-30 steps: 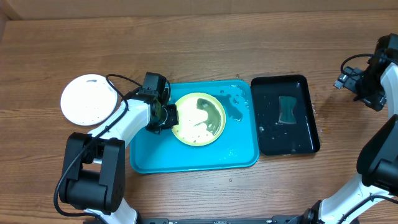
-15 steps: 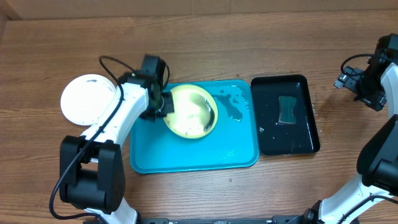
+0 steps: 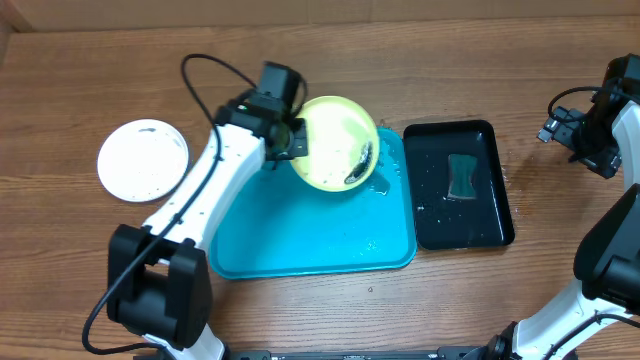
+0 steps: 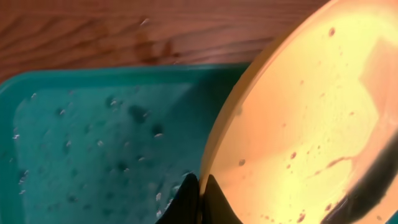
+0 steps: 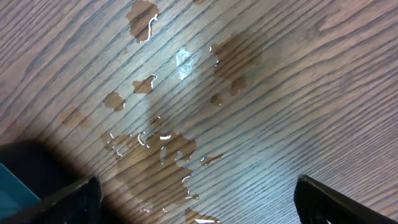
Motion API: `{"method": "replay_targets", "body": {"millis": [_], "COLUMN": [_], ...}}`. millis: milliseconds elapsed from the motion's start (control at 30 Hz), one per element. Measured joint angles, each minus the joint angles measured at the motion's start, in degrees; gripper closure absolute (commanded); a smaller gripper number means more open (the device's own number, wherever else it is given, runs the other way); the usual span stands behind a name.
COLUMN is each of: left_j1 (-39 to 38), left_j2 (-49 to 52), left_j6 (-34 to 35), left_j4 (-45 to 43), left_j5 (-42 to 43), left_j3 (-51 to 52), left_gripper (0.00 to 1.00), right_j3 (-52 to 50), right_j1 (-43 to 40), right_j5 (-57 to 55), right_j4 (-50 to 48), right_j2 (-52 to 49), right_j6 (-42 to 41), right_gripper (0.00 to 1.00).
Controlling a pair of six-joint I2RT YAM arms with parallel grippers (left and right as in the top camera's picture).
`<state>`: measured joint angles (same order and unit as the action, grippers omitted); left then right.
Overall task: Clean dirty plates on tray and stack at the side
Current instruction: 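Tilt the yellow plate over the black tray with the left gripper to drain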
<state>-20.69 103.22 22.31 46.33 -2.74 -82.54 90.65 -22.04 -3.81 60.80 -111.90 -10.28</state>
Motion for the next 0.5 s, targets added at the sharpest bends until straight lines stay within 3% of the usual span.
{"method": "replay_targets", "body": {"millis": [500], "left_j1": [-19.6], "left_j2": [0.0], "left_j6": [0.2], "left_j4": [-12.6], "left_j5": [-9.9], "left_j3": [-3.8], "left_gripper": [0.96], "right_j3": [0.0], "right_j1": [0.0], "right_j5": [0.0], "right_j4": [0.0], "right_j2": [0.0], "right_j6": [0.0], "right_gripper": [0.0]}}
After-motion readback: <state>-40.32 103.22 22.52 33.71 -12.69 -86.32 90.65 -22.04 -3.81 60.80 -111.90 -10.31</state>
